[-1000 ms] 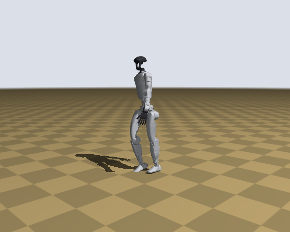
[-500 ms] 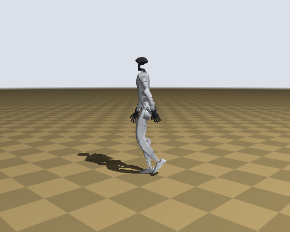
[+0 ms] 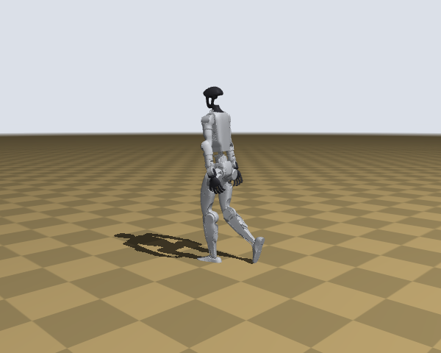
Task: Walk run
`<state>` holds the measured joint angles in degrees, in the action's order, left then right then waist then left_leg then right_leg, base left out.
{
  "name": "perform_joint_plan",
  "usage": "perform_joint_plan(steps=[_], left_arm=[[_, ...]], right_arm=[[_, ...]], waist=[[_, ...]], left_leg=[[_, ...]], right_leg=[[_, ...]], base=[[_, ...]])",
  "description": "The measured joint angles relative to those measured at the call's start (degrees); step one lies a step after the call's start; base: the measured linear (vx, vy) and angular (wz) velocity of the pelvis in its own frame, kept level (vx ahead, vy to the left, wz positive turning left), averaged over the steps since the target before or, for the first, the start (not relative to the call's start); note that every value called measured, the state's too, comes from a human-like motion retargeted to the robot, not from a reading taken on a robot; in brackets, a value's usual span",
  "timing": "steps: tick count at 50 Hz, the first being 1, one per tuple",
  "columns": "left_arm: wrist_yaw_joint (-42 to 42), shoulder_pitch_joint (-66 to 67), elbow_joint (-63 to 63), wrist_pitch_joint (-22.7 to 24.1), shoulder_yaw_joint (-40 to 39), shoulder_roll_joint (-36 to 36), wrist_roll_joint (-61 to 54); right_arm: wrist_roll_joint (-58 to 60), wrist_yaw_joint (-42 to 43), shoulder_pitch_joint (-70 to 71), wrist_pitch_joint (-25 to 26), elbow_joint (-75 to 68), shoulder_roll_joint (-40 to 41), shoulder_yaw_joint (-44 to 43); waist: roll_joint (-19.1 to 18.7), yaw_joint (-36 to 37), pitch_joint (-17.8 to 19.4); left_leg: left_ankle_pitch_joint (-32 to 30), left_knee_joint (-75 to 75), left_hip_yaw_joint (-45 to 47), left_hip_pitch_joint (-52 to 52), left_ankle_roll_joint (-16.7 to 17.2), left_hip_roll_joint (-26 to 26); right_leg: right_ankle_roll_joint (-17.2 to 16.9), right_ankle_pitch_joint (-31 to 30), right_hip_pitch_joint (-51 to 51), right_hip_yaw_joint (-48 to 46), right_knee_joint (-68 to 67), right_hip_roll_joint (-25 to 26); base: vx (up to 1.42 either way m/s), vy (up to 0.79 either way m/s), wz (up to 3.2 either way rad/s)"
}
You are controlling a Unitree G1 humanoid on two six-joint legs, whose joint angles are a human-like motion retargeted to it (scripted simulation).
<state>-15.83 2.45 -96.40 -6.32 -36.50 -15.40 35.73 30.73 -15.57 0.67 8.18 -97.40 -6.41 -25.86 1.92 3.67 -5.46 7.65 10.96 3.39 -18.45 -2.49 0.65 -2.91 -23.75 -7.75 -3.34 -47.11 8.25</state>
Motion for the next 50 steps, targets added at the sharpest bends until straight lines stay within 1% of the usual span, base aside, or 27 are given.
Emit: perform_joint_plan(steps=[2,4,5,7,10,12,14,15,16,18,20,22,24,25,27,29,32,33,35,37,40,43,44,45,47,48,50], left_arm=[[0.97,-4.69,3.54,2.79,0.53,-0.85,-4.99],[0.8,-8.66,7.85,6.36,2.21,-1.6,-9.15],[0.4,-10.47,10.14,8.16,3.07,-1.92,-10.73],[-1.76,-13.48,14.26,11.07,4.79,-3.54,-12.65],[-5.33,-17.94,18.38,13.88,7.59,-7.8,-14.05],[-5.81,-20.21,19.74,14.74,7.6,-10.27,-12.54],[-3.88,-21.62,20.4,14.83,6.83,-11.33,-10.67],[-2.28,-22.09,20.53,14.69,6.4,-11.46,-10.01],[-0.38,-22.18,20.35,14.52,6.25,-11.06,-10.2],[2.98,-21.99,19.71,14.48,6.06,-9.51,-11.17],[4.63,-20.95,18.65,15.18,6.37,-6.53,-12.41],[2.68,-18.46,16.72,16.69,6.77,-3.48,-11.73],[-1.34,-15.39,14.52,18.26,7.99,-1.15,-8.82],[-3.4,-13.89,13.61,18.75,9.02,-0.07,-6.76],[-5.75,-9.9,11.56,18.85,10.59,1.19,-1.61],[-5.98,-5.1,9.46,18.82,11.15,2.29,4.96],[0.28,1.97,3.08,17.07,11.0,4.22,15.55],[2.5,3.81,0.02,15.73,11.1,4.43,17.53],[2.92,9.26,-1.0,10.51,10.33,5.81,20.68],[0.37,14.03,-1.0,6.11,8.84,7.58,23.17],[-4.29,19.05,-1.0,3.94,7.07,10.47,25.22],[-5.9,21.24,-1.0,3.81,6.39,12.31,24.72],[-5.63,21.32,-1.0,3.73,6.19,12.32,24.28],[-5.19,21.21,-1.0,3.64,5.95,12.13,23.8],[-3.79,19.89,-1.0,3.33,5.95,11.03,22.44],[-3.03,18.93,-1.0,2.96,5.76,10.26,21.6],[-0.87,17.16,-1.0,2.71,4.33,8.99,20.08]], right_arm=[[3.2,-1.74,-3.31,-2.42,0.0,1.49,0.65],[6.15,-1.17,-6.19,-5.4,0.0,2.31,1.78],[7.57,-0.27,-7.53,-6.88,0.0,2.51,2.35],[10.12,1.97,-10.04,-9.42,0.0,2.35,3.4],[12.75,3.38,-13.03,-10.95,0.0,1.69,4.02],[13.38,2.19,-14.34,-8.83,0.0,1.59,2.83],[12.16,0.68,-15.38,-5.4,0.0,1.85,0.89],[10.77,-0.06,-15.77,-3.74,0.0,2.0,-0.03],[8.55,-0.87,-16.21,-2.92,0.0,2.12,-0.7],[4.15,-2.44,-16.64,-1.84,0.0,2.48,-2.48],[0.78,-3.42,-16.42,-1.65,0.0,2.64,-5.36],[-0.03,-3.43,-15.81,-3.74,0.0,2.68,-9.11],[-1.1,-3.51,-13.56,-6.52,0.0,2.44,-11.14],[-2.1,-3.55,-11.63,-7.54,0.0,2.17,-11.56],[-3.03,-1.44,-6.12,-7.59,0.0,0.91,-10.53],[-2.22,2.14,-0.67,-8.68,0.3,-0.25,-9.51],[-0.26,6.72,5.84,-11.06,6.44,-0.95,-5.98],[0.22,7.68,7.32,-11.63,9.33,-1.05,-4.03],[1.89,9.06,10.34,-13.05,14.68,-1.28,-0.66],[3.32,9.79,13.16,-14.19,19.28,-1.7,1.76],[4.55,10.06,16.66,-15.44,24.72,-2.8,2.56],[2.02,9.59,17.15,-16.5,28.0,-4.42,2.04],[0.54,9.58,16.75,-16.97,28.3,-4.77,1.43],[-1.07,9.62,16.23,-17.49,28.35,-5.03,0.67],[-3.94,10.31,14.41,-18.12,26.17,-5.08,-1.68],[-5.25,10.75,13.44,-18.28,23.96,-4.85,-2.77],[-6.35,10.96,11.44,-17.49,17.48,-4.46,-4.59]], waist=[[-1.67,-3.31,0.17],[-3.38,-8.53,0.25],[-4.12,-11.04,0.16],[-4.34,-13.97,-0.1],[-3.45,-17.4,0.21],[-2.48,-18.08,0.17],[-2.54,-17.13,-0.38],[-2.69,-16.06,-0.91],[-2.89,-15.69,-1.24],[-4.03,-16.25,-1.87],[-5.29,-18.38,-2.72],[-5.5,-19.89,-3.84],[-3.92,-18.19,-4.01],[-3.06,-17.62,-3.02],[-1.1,-15.81,-1.43],[1.42,-15.72,-1.83],[2.87,-15.11,-2.17],[3.38,-14.12,-2.33],[4.49,-12.25,-2.29],[4.57,-10.01,-1.8],[2.73,-6.89,-0.32],[1.62,-4.73,0.72],[1.04,-4.86,0.97],[0.13,-5.3,1.25],[0.25,-5.97,1.28],[0.71,-5.21,1.06],[2.8,-0.69,-0.37]], left_leg=[[-0.06,-2.38,-1.12,3.32,-0.31,0.29],[0.0,-4.58,-1.57,6.15,-0.04,0.12],[0.42,-5.56,-1.15,7.56,0.03,0.1],[1.92,-7.15,-0.49,10.55,-0.4,1.65],[4.9,-8.51,1.0,15.84,-0.99,4.47],[6.97,-8.95,2.09,19.28,-0.92,6.23],[8.14,-8.91,3.63,21.72,-0.35,6.72],[8.26,-8.83,4.9,22.6,0.1,6.81],[7.29,-8.17,4.99,23.53,0.61,7.03],[3.54,-6.11,4.61,24.81,2.41,6.46],[-3.94,-2.43,3.8,25.5,5.16,5.13],[-17.57,4.54,4.02,24.8,6.94,4.1],[-29.95,15.83,6.07,21.12,6.92,4.33],[-34.23,23.45,5.77,18.38,6.21,4.39],[-36.66,36.6,3.86,12.43,4.83,7.01],[-30.57,41.18,4.52,8.24,3.21,9.15],[-21.56,43.56,6.67,1.35,-0.79,6.8],[-18.61,42.23,7.54,-0.93,-2.04,5.69],[-13.08,36.02,8.3,-4.62,-4.22,3.84],[-10.12,25.89,8.43,-6.79,-4.54,1.52],[-10.7,6.33,8.29,-7.29,-2.17,-0.25],[-6.78,-7.56,4.46,-9.77,0.36,2.76],[-5.0,-10.75,4.55,-10.49,4.13,3.87],[-3.13,-13.63,5.22,-10.93,9.17,4.86],[-2.71,-12.8,8.66,-10.52,5.5,5.86],[-2.36,-10.89,9.65,-9.93,2.24,6.32],[-0.06,-6.5,17.33,-8.83,-1.73,4.02]], right_leg=[[0.66,5.07,-5.07,-1.75,0.57,0.32],[-1.05,10.18,-10.71,-3.17,2.64,-0.85],[-1.22,13.1,-13.49,-4.32,4.36,-2.14],[0.31,17.17,-17.64,-7.39,10.71,-6.71],[2.33,19.57,-21.99,-9.6,23.86,-11.84],[2.53,21.17,-23.47,-15.07,33.2,-15.17],[2.76,23.12,-25.11,-16.16,42.17,-13.22],[3.39,23.93,-25.78,-15.69,46.31,-11.3],[4.4,24.34,-25.05,-18.33,47.57,-10.98],[7.95,25.66,-23.48,-22.83,45.49,-11.1],[10.23,23.47,-21.74,-28.93,42.0,-13.55],[15.21,21.7,-20.54,-22.51,40.51,-12.48],[16.5,24.45,-19.42,-10.18,37.16,-10.77],[16.07,25.94,-18.32,-5.11,35.91,-10.2],[16.38,27.37,-13.96,-9.19,35.12,-10.73],[16.62,27.89,-10.16,-7.66,36.78,-11.01],[16.78,28.04,-5.15,-2.74,39.73,-9.3],[16.86,28.04,-3.71,-1.53,40.53,-8.93],[17.27,28.21,-1.3,2.06,41.6,-7.65],[17.72,28.93,1.05,7.21,41.98,-5.26],[17.91,30.72,5.31,12.86,42.04,-1.64],[17.91,33.53,9.98,15.66,41.58,-0.41],[17.9,34.13,11.62,15.11,41.67,0.29],[17.88,34.58,13.36,14.02,41.87,1.4],[16.38,31.99,15.76,10.61,41.74,1.84],[15.27,29.75,16.69,9.7,41.32,2.0],[12.67,22.63,17.86,10.65,39.58,1.01]], base=[[0.68,-0.21,0.4],[0.84,-0.27,1.1],[0.81,-0.24,0.76],[0.66,-0.18,0.16],[0.77,-0.3,-0.25],[0.8,-0.37,-0.72],[0.96,-0.5,-1.29],[0.95,-0.49,-1.4],[0.87,-0.42,-1.08],[0.9,-0.43,-0.19],[1.0,-0.49,0.65],[1.06,-0.62,0.18],[0.99,-0.65,-1.0],[0.86,-0.56,-1.61],[0.71,-0.42,-2.24],[0.91,-0.48,-1.97],[0.85,-0.35,-2.09],[0.88,-0.32,-2.56],[0.85,-0.3,-2.64],[0.89,-0.26,-2.43],[1.06,-0.13,-1.87],[0.91,-0.04,-0.8],[1.0,-0.08,0.28],[1.09,-0.1,0.81],[1.13,-0.15,0.87],[1.21,-0.21,0.01],[1.32,-0.22,-1.13]])
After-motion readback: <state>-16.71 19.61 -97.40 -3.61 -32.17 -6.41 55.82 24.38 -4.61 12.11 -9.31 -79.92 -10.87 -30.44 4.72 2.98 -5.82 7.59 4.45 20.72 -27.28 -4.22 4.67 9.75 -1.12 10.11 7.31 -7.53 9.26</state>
